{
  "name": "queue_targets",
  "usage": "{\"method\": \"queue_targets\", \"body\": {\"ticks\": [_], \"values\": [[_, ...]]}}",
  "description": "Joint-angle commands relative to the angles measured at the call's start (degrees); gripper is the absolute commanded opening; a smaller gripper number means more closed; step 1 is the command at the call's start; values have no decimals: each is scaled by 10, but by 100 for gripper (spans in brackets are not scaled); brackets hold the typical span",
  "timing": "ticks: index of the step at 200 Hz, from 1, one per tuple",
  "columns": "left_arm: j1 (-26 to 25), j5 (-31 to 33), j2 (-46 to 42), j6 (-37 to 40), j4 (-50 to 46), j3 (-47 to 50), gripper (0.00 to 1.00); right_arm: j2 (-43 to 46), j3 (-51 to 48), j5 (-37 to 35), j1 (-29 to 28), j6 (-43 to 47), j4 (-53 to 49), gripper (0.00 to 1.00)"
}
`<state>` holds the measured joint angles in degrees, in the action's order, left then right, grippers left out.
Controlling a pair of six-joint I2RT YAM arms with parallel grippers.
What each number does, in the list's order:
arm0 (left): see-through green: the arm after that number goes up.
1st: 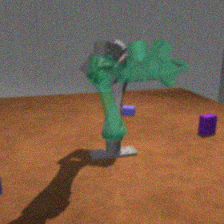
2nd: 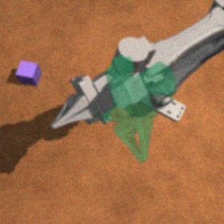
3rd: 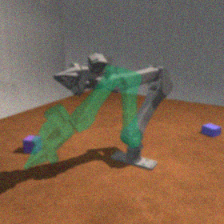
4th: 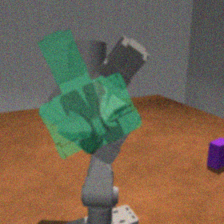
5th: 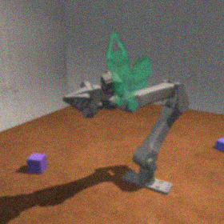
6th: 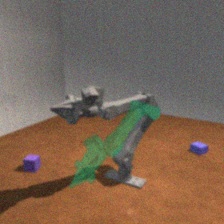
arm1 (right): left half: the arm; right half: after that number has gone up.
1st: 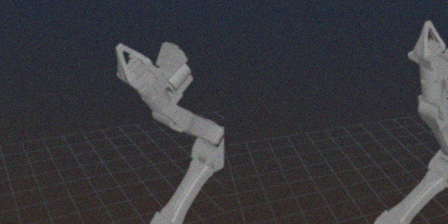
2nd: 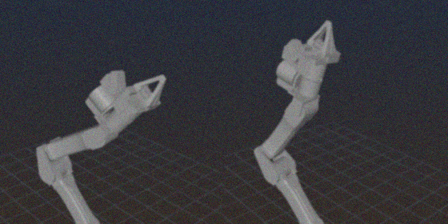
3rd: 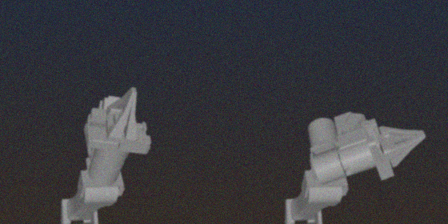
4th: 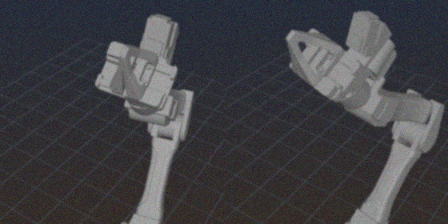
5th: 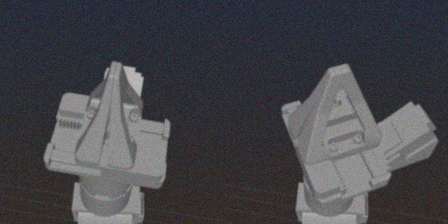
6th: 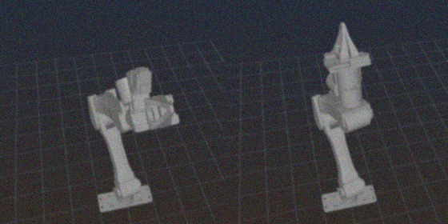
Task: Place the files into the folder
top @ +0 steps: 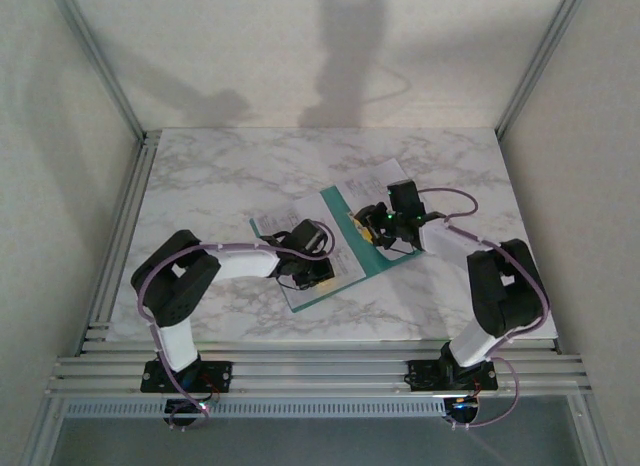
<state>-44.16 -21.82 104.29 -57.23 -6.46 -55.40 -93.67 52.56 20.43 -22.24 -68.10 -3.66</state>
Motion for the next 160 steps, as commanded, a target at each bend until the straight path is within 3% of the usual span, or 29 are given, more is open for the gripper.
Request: {"method": "queue_targets", "body": {"ticks": [1, 80, 103, 160], "values": [[-7, 16, 29, 3, -32, 0, 14, -26, 28, 19, 4, -6, 3, 41], [-7, 19, 31, -1, -32, 0, 14, -54, 48, 11, 10, -3, 4, 40], [-7, 19, 32, 0, -32, -1, 14, -59, 50, 7, 12, -4, 1, 31], [-7, 19, 35, 2, -36, -4, 13, -58, 46, 0, 15, -5, 0, 24]]}}
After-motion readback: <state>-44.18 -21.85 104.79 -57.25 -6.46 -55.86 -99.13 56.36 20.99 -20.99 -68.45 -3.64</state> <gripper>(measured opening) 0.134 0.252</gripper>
